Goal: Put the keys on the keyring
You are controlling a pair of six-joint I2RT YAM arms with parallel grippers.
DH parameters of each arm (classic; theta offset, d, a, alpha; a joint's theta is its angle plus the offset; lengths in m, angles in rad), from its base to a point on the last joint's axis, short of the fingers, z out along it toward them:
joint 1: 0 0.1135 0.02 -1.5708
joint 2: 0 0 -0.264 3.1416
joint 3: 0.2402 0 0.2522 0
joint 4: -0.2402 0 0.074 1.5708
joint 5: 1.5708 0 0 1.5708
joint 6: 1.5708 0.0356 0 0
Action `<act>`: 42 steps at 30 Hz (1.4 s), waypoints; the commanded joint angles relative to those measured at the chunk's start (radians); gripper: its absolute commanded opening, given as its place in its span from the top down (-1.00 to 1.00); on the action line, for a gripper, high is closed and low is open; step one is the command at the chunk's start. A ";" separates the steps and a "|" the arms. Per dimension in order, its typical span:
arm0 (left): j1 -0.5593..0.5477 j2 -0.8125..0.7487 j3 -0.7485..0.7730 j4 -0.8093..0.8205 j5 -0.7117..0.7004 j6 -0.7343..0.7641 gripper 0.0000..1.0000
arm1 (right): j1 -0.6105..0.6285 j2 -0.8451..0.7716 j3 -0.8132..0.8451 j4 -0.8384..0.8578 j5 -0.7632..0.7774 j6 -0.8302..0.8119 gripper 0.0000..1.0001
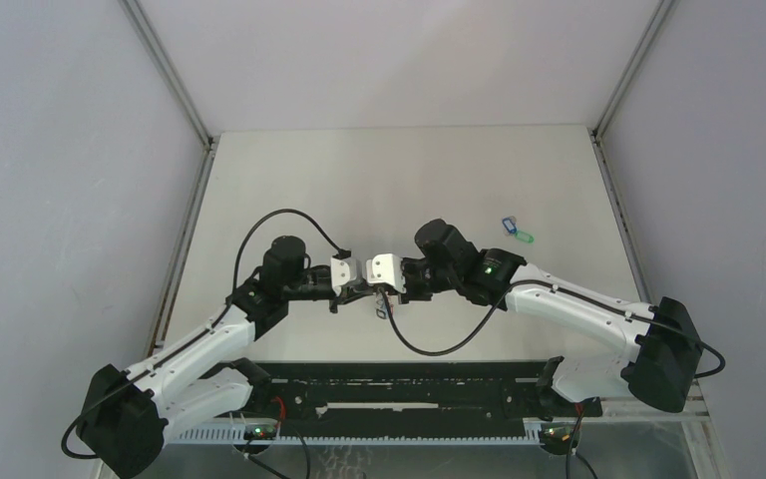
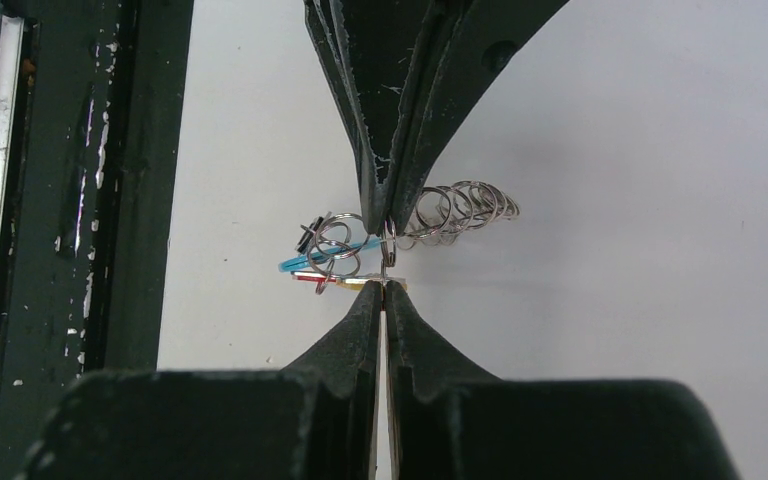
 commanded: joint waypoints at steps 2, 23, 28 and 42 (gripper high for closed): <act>-0.005 -0.019 0.054 0.034 0.032 0.020 1.00 | -0.004 -0.015 0.057 0.030 0.009 0.032 1.00; -0.008 -0.022 0.057 0.021 0.038 0.031 0.99 | -0.004 -0.004 0.105 -0.076 0.002 0.039 1.00; -0.008 -0.024 0.057 0.020 0.039 0.030 1.00 | -0.003 0.007 0.113 -0.088 -0.001 0.041 1.00; -0.011 -0.020 0.059 0.021 0.043 0.032 1.00 | -0.004 0.037 0.131 -0.094 -0.001 0.043 1.00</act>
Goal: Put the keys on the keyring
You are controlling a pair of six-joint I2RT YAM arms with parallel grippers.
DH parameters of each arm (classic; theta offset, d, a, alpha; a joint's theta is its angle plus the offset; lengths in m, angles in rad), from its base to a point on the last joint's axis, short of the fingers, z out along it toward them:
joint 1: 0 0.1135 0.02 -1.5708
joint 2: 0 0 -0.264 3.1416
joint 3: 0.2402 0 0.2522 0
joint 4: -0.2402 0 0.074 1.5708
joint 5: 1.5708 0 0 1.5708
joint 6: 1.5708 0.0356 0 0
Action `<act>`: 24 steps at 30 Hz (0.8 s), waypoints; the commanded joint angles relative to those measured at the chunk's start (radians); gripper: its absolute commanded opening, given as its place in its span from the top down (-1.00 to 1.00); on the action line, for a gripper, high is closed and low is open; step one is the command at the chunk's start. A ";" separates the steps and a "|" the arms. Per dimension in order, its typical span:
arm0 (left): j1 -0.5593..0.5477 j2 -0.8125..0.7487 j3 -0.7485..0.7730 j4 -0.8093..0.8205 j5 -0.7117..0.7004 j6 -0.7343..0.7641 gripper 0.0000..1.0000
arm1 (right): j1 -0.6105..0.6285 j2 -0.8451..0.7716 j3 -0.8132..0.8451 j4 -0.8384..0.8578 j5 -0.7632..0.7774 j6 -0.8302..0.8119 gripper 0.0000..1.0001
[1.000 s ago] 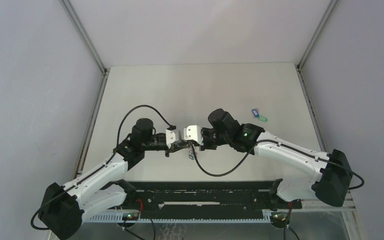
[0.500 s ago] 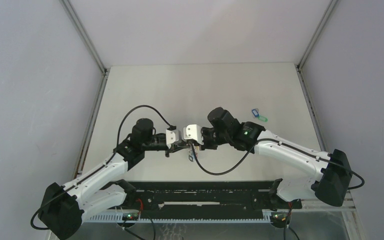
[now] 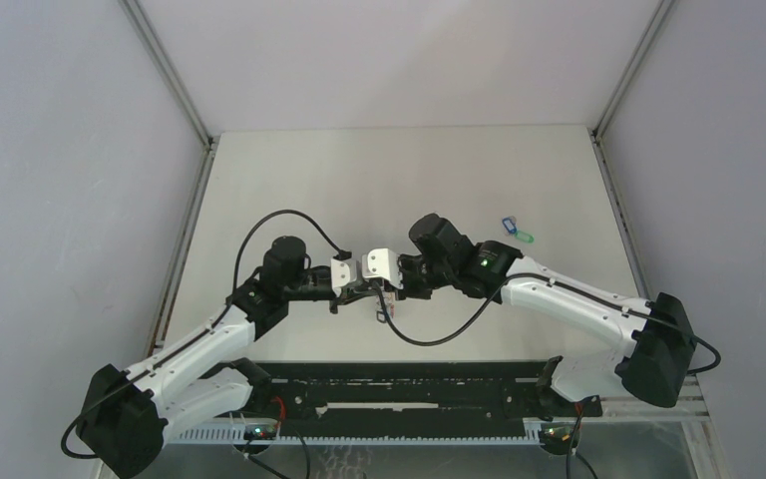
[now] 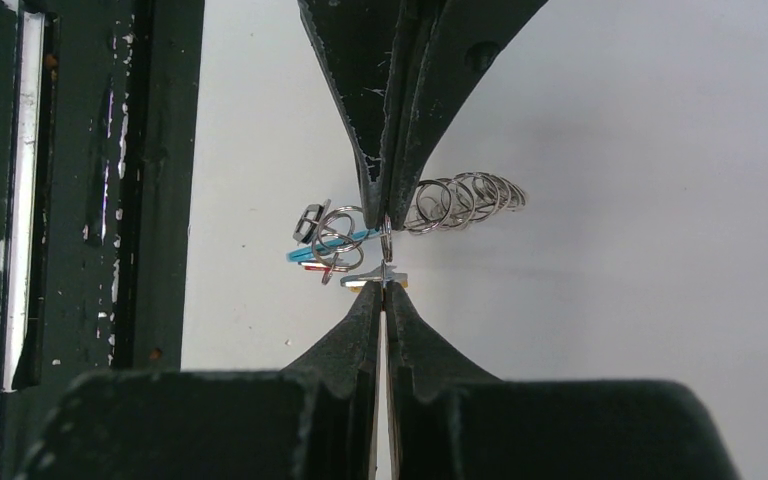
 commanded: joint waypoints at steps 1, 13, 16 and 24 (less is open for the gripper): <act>-0.007 -0.018 0.059 0.022 0.038 0.023 1.00 | -0.003 -0.003 0.047 0.016 -0.009 0.013 1.00; -0.006 -0.015 0.062 0.021 0.037 0.023 0.99 | -0.004 -0.012 0.047 0.014 0.016 0.023 1.00; -0.007 -0.015 0.060 0.021 0.031 0.023 1.00 | -0.004 -0.016 0.047 0.011 0.027 0.025 1.00; -0.006 -0.016 0.060 0.020 0.032 0.022 1.00 | -0.001 -0.023 0.047 0.010 0.022 0.026 1.00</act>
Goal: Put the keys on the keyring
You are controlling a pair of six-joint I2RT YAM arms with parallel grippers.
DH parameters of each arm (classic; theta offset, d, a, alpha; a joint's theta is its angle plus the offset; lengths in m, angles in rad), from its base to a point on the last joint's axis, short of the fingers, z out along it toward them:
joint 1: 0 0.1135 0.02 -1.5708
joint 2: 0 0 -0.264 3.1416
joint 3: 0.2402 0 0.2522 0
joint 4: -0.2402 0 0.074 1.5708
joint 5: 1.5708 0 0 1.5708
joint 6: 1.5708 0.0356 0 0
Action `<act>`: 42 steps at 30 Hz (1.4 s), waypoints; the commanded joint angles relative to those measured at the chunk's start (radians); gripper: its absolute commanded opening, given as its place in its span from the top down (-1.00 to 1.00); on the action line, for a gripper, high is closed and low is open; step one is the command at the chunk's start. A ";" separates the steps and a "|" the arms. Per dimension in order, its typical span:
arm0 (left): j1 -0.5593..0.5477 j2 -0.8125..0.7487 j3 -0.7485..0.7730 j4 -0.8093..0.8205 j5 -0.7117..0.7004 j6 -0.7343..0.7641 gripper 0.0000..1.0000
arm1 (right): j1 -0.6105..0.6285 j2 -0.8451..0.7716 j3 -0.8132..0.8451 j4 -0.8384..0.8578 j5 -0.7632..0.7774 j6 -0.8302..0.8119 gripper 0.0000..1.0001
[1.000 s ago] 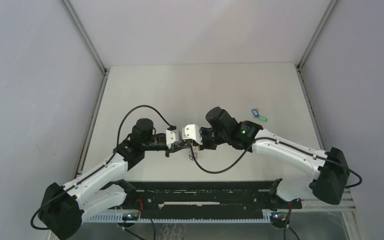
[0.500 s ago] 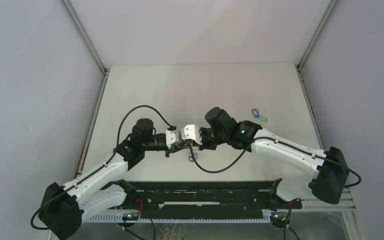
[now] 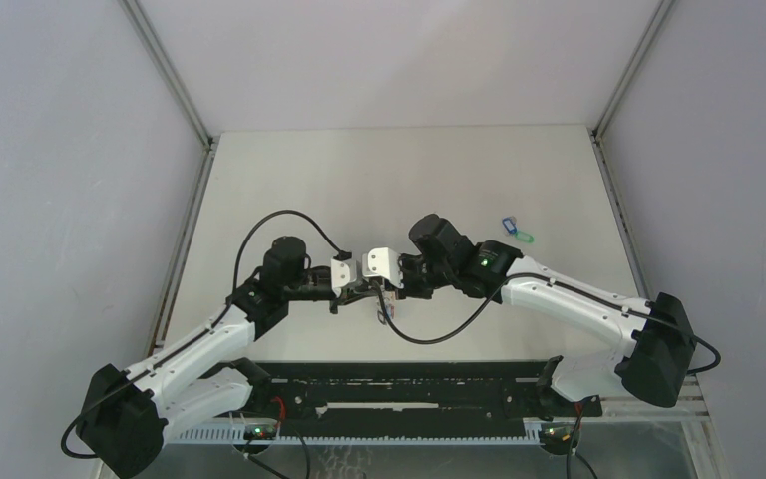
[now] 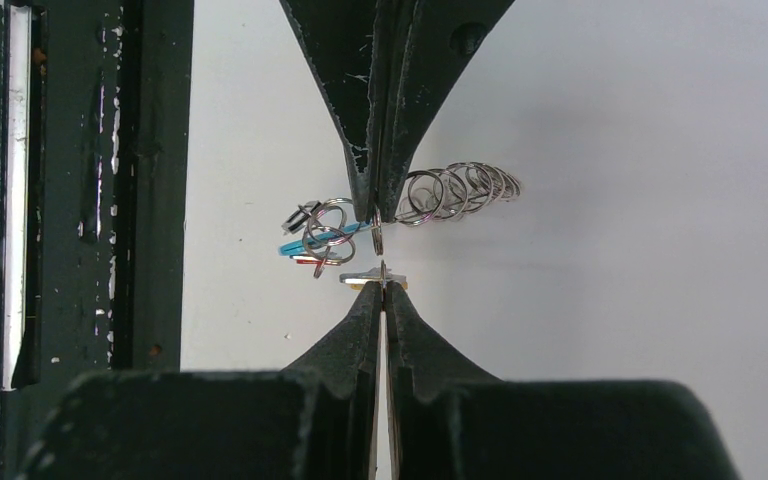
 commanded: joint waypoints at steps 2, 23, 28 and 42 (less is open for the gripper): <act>-0.005 -0.017 0.060 0.021 0.025 0.021 1.00 | 0.001 -0.022 0.048 0.022 -0.002 0.015 1.00; -0.007 -0.019 0.060 0.021 0.030 0.021 0.99 | 0.005 -0.015 0.048 0.034 -0.029 0.009 1.00; -0.007 -0.020 0.062 0.020 0.032 0.022 1.00 | 0.006 -0.013 0.047 0.038 -0.024 0.012 1.00; -0.011 -0.013 0.065 0.021 0.045 0.024 1.00 | 0.005 -0.008 0.049 0.046 -0.031 0.010 1.00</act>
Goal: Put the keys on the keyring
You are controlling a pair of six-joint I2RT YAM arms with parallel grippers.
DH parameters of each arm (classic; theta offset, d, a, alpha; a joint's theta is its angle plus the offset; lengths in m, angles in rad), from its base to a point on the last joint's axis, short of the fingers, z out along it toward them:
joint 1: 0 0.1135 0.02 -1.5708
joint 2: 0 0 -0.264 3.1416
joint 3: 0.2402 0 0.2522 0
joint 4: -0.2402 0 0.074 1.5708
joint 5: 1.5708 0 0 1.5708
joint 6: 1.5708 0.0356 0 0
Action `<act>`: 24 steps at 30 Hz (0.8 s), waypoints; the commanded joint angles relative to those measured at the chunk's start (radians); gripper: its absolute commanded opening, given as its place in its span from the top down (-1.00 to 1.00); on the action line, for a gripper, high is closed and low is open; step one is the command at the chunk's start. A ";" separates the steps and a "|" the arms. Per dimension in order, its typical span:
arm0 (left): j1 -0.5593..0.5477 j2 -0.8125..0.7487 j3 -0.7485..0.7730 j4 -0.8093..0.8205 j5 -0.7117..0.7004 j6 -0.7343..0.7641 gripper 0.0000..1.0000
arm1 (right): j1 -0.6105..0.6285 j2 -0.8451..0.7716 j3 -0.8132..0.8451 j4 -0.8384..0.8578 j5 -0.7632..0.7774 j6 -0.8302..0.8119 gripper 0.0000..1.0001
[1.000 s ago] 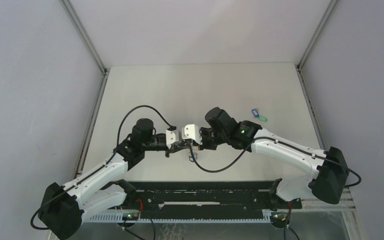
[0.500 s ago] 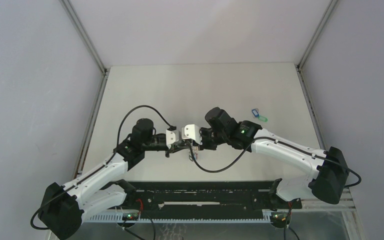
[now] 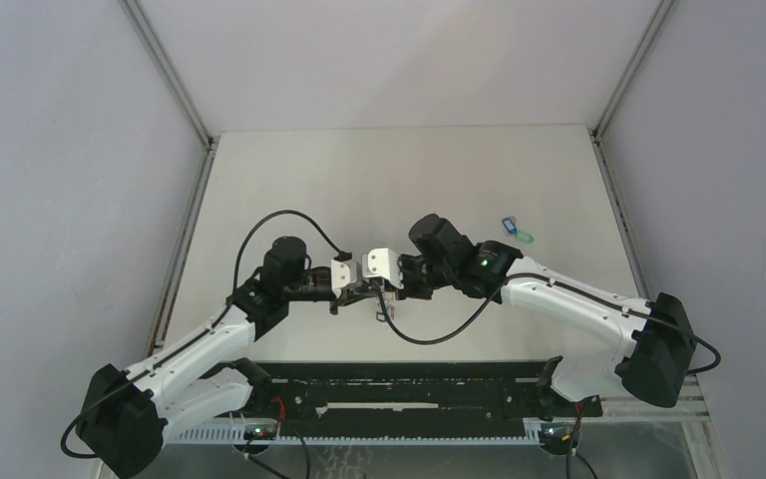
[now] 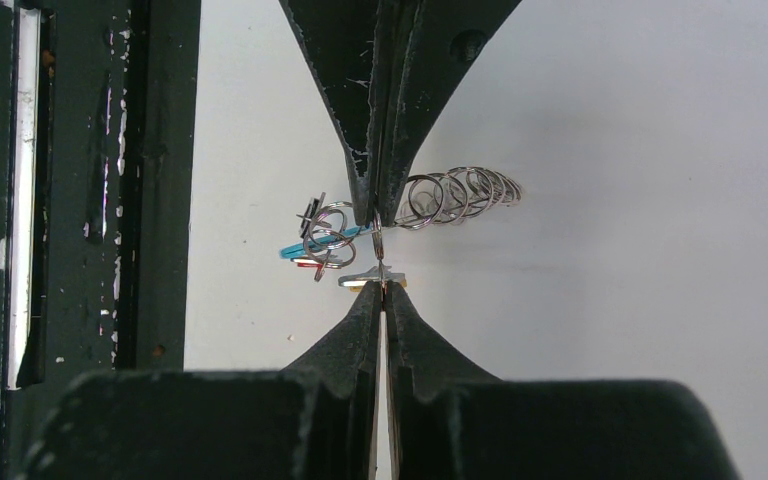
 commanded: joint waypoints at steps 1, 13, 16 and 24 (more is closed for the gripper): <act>-0.008 -0.012 0.065 0.021 0.037 0.023 1.00 | 0.003 -0.007 0.053 0.042 -0.023 0.010 1.00; -0.012 -0.006 0.071 0.022 0.044 0.021 1.00 | 0.013 -0.007 0.056 0.064 -0.041 0.022 1.00; -0.013 -0.007 0.071 0.023 0.040 0.021 1.00 | 0.015 -0.006 0.057 0.068 -0.047 0.028 1.00; -0.015 -0.016 0.057 0.067 0.020 -0.011 1.00 | 0.020 -0.004 0.055 0.080 -0.068 0.038 1.00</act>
